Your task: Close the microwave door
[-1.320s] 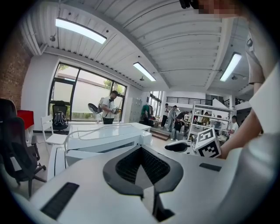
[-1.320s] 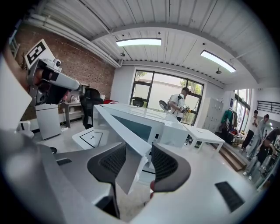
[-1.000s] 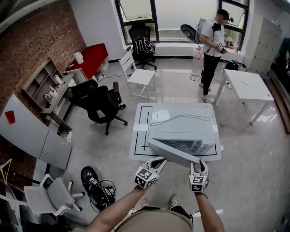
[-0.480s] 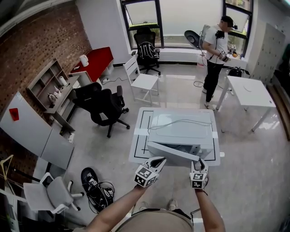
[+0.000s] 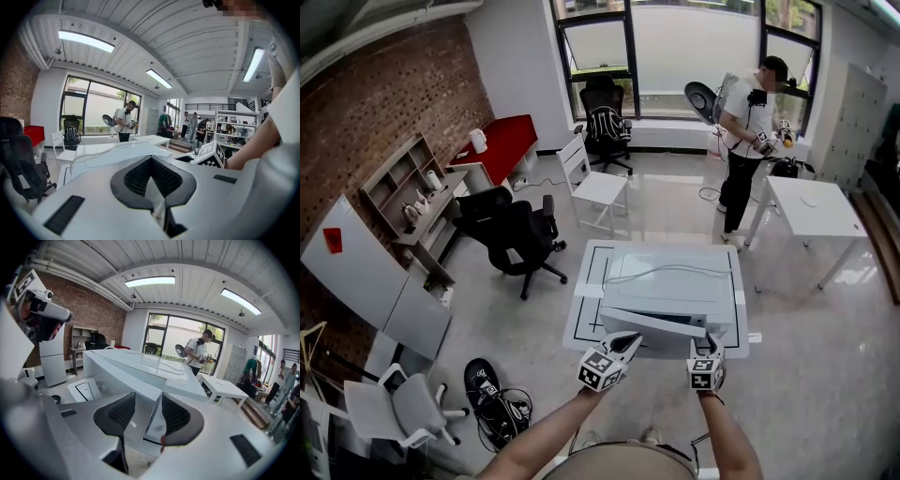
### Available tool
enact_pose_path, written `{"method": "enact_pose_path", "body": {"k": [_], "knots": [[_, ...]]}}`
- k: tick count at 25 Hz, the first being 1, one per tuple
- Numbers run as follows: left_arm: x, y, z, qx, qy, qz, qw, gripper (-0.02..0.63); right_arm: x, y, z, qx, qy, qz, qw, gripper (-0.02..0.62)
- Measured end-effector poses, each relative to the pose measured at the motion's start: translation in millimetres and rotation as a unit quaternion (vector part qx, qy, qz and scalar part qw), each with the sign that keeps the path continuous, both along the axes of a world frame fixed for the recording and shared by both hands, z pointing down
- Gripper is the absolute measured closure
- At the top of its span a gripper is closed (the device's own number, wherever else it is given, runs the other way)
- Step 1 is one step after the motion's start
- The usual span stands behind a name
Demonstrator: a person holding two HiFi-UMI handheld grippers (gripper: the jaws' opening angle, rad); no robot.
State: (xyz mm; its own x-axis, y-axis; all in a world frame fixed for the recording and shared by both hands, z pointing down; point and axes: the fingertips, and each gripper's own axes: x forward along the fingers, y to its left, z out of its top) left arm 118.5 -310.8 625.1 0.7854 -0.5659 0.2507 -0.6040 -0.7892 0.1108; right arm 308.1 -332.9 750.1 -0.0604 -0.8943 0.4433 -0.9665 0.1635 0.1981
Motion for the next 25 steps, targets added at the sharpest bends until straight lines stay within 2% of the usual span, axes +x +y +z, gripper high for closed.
{"method": "enact_pose_path", "body": {"k": [6,25], "knots": [[4.6,-2.7,-5.2,0.006,-0.002,0.001,1.0000,0.601,7.5,-8.5,0.1,0.001,0.013,0.019,1.000,0.410],[1.4,-7.8,-1.7,-0.003,-0.007,-0.004,1.0000,0.601,12.7,-25.6,8.3,-0.015,-0.011,0.065,0.998,0.420]]}}
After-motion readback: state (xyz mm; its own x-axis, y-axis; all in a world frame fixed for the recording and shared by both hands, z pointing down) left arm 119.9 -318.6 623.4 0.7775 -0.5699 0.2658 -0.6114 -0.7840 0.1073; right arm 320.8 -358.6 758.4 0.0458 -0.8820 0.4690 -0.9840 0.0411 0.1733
